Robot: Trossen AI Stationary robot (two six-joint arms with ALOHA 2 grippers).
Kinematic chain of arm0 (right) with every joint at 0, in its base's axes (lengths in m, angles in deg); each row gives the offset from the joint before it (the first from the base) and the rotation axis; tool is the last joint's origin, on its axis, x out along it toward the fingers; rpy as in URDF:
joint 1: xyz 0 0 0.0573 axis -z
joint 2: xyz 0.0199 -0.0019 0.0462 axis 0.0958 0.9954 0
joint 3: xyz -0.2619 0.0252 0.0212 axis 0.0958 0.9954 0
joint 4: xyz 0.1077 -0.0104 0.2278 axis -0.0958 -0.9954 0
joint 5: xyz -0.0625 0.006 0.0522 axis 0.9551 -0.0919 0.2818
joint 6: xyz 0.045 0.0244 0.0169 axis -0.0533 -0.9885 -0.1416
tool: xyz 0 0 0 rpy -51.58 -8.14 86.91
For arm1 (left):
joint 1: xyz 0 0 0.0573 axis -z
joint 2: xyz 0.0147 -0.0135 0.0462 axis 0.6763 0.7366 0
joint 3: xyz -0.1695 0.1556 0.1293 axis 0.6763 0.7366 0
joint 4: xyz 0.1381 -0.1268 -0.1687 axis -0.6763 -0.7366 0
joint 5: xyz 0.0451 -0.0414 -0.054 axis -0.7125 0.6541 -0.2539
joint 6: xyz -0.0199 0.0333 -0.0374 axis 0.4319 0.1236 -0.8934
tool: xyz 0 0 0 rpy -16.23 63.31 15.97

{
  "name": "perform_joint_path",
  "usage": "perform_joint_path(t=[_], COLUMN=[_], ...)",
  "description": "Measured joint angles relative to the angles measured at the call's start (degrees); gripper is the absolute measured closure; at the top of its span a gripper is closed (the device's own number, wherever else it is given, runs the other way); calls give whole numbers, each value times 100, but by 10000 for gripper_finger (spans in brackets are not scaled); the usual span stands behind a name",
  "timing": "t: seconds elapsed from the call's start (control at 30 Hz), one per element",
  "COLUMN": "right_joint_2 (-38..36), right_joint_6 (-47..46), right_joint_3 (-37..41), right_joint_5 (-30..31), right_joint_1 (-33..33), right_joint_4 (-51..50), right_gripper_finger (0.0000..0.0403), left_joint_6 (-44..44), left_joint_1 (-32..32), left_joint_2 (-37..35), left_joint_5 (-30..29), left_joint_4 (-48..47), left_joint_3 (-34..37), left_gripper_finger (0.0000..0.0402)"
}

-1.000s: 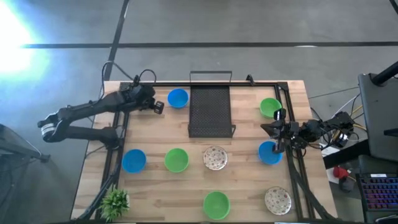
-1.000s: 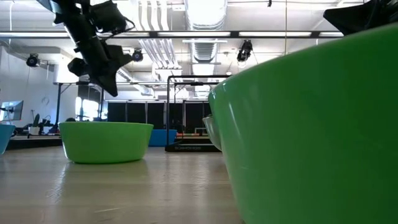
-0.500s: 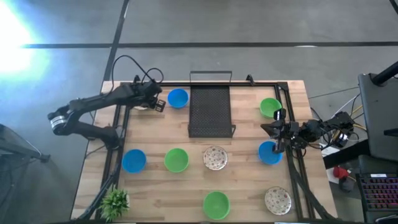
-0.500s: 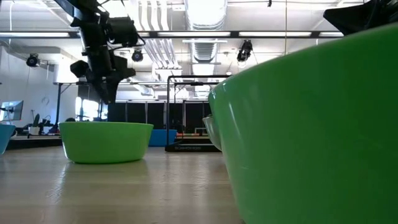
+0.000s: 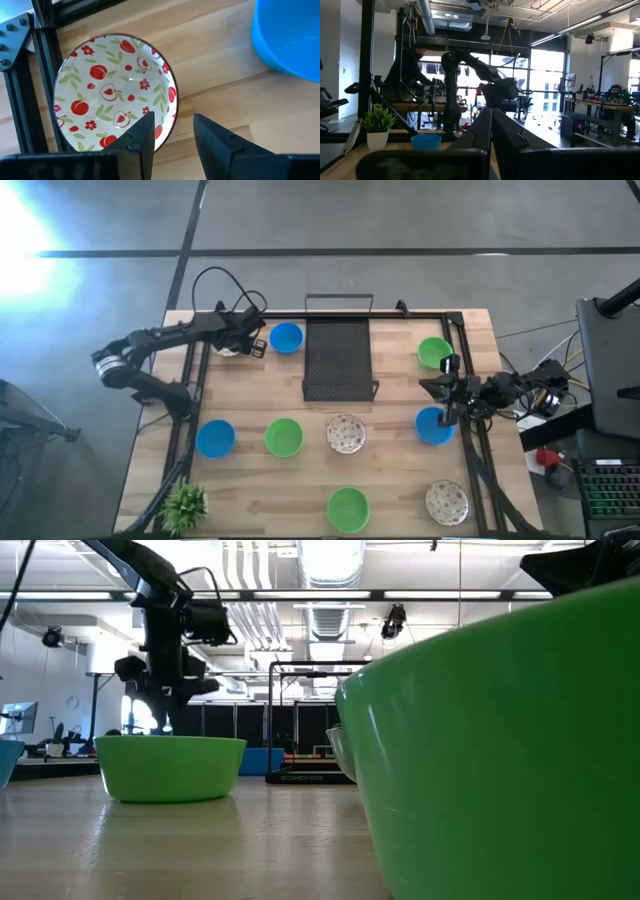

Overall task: Pick & Place Mini bowls
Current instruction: Put the top white bowl on the shelf

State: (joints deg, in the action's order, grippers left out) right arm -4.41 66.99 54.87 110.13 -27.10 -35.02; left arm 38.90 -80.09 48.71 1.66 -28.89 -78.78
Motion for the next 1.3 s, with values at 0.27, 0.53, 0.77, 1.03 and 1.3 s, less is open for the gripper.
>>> perform_joint_path(t=[0.27,0.53,0.77,1.03,1.3], right_joint_2=[0,2,0,-2,-4], right_joint_6=[0,-2,-7,-247,-258], right_joint_3=[1,2,2,2,2], right_joint_5=[-2,-4,-4,-4,-4], right_joint_1=[0,0,0,0,0], right_joint_4=[26,129,129,129,129], right_gripper_finger=[394,394,394,394,394], left_joint_6=[25,26,-64,-273,-564], left_joint_1=[-13,-26,-26,-26,-26], left_joint_2=[335,391,393,393,393], left_joint_5=[0,-2,-22,-22,-24], left_joint_4=[87,232,475,487,594], left_joint_3=[0,-4,24,57,368], left_gripper_finger=[273,273,273,273,273])
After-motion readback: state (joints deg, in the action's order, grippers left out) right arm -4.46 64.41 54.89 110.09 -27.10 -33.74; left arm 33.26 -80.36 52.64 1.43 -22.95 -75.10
